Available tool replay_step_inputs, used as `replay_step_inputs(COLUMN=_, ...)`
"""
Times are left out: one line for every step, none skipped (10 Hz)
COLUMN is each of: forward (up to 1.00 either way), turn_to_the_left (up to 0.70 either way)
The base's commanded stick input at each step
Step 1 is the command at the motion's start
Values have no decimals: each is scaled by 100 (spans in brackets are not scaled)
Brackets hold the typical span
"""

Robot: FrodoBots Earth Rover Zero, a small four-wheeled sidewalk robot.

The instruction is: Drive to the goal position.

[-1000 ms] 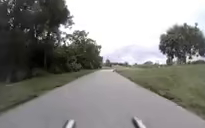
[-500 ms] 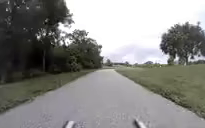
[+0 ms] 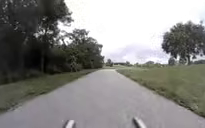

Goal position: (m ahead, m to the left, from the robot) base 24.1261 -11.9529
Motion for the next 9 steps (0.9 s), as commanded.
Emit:
replay_step_inputs(forward=70, turn_to_the_left=0)
replay_step_inputs(forward=70, turn_to_the_left=0)
replay_step_inputs(forward=70, turn_to_the_left=0)
replay_step_inputs(forward=70, turn_to_the_left=0)
replay_step_inputs(forward=70, turn_to_the_left=0)
replay_step_inputs(forward=70, turn_to_the_left=0)
replay_step_inputs(forward=70, turn_to_the_left=0)
replay_step_inputs(forward=70, turn_to_the_left=0)
replay_step_inputs(forward=70, turn_to_the_left=0)
